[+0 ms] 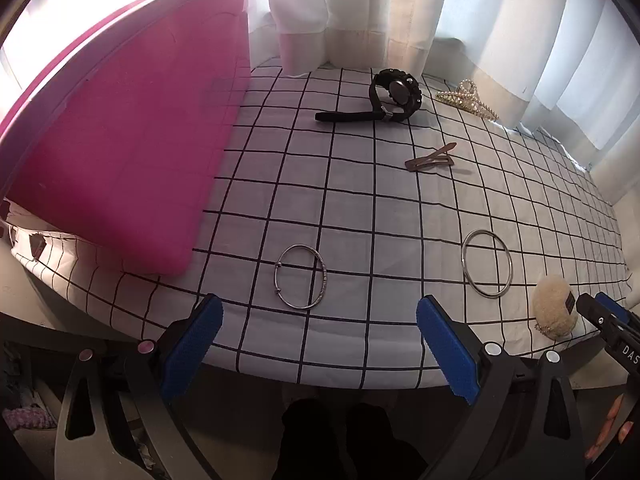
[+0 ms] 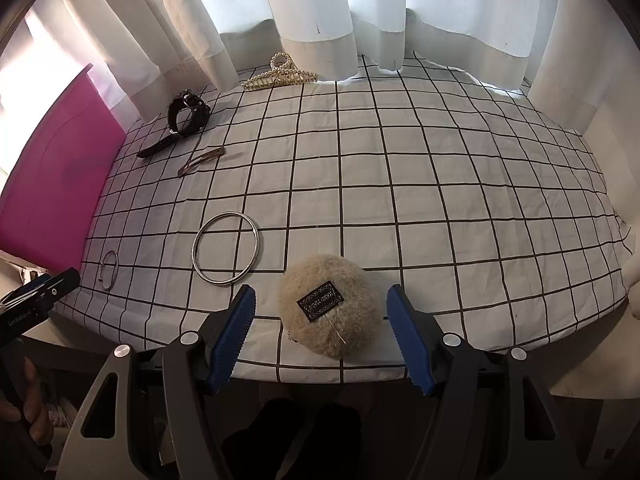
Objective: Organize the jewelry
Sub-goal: 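Move the right tool to the beige pom-pom while the left tool approaches a silver bangle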
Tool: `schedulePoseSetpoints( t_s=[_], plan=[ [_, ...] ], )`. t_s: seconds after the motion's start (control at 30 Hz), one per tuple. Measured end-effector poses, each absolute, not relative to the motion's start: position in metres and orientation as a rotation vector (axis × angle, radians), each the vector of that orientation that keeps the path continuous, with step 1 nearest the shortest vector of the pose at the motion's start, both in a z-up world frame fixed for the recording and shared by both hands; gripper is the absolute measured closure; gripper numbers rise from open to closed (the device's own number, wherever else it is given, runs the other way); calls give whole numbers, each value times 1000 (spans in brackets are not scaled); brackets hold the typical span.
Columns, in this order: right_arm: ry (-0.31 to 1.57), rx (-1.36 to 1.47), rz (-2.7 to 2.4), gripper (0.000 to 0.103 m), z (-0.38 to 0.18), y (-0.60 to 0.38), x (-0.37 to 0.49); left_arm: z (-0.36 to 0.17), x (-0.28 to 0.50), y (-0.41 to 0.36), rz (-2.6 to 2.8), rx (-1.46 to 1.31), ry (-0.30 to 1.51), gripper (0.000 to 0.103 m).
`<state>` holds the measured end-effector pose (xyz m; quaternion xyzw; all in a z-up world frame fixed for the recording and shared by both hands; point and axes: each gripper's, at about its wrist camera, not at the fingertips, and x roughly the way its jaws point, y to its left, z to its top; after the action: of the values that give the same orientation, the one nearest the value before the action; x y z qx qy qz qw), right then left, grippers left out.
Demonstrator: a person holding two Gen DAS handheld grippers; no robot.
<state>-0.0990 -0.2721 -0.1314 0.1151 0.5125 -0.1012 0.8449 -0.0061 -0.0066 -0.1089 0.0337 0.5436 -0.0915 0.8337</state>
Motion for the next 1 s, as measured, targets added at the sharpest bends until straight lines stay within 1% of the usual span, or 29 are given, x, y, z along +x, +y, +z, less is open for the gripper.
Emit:
schedulePoseSetpoints(
  t_s=[0.2, 0.43, 0.63, 0.73, 1.0],
  plan=[
    [1102, 246, -236, 38, -148, -274, -100, -137, 7, 0, -192, 59, 1143, 7],
    [1101, 246, -249, 38, -152, -277, -98, -169, 25, 6, -151, 45, 1222, 7],
    [1111, 250, -269, 38, -158, -281, -98, -182, 27, -2, -155, 90, 1230, 7],
    [1117, 256, -270, 38, -162, -283, -98, -183, 30, -2, -152, 87, 1206, 5],
    [1122, 239, -262, 38, -164, -281, -93, -184, 29, -3, -153, 89, 1163, 5]
  ],
)
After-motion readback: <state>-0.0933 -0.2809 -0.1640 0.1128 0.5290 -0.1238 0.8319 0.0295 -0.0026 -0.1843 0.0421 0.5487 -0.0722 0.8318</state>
